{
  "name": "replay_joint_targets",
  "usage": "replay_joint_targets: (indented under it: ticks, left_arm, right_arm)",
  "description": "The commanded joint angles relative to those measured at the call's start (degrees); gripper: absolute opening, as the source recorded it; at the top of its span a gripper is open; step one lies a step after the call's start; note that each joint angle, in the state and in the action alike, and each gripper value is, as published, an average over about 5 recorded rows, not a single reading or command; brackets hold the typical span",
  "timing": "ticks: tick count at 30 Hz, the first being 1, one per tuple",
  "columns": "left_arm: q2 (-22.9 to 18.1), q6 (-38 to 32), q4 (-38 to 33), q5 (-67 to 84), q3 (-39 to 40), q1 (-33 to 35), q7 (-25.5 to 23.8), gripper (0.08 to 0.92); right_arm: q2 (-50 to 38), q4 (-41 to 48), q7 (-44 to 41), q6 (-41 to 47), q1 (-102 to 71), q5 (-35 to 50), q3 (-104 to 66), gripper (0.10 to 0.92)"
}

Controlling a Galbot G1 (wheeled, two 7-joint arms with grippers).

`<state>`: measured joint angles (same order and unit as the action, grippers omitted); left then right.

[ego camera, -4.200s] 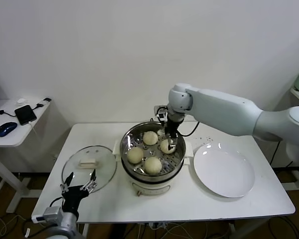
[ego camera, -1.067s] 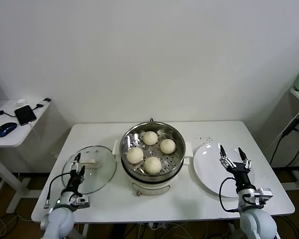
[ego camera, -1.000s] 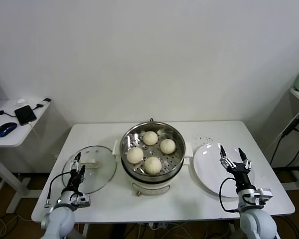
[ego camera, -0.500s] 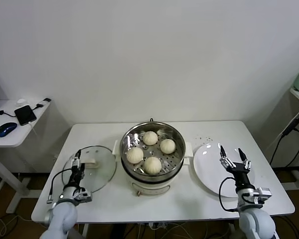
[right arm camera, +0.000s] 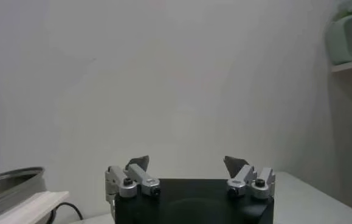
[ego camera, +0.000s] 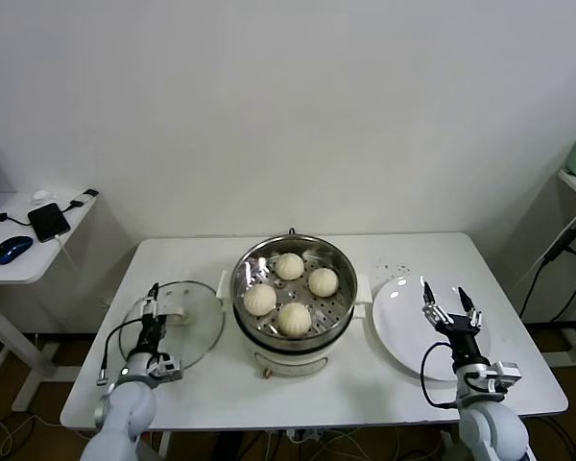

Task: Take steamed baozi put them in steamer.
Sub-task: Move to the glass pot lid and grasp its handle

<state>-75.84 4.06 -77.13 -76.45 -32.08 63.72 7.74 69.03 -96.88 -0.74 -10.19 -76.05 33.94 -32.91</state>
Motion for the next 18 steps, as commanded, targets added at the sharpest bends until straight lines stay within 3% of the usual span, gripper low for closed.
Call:
replay_joint_targets:
  ticks: [1,10,18]
  left_arm:
    - [-0.16,0.87,1.14,0.37,0.22,-1.54,-0.25,0.823]
    - [0.01,1.73,1.67,2.23,0.53,-1.10,-0.67,0.797]
    - [0.06,2.16,2.04,4.42,0.81,-1.12,-1.78,0.576]
  right_arm:
    - [0.03,0.14,0.00,0.07,0.00,-0.03,-0.07,0.823]
    - [0.19,0.36,-0.02,0.16,0.15,-0.16,0.09,0.823]
    - [0.44,0.36,-0.04,0.29,0.39,-0.34,0.28,0.823]
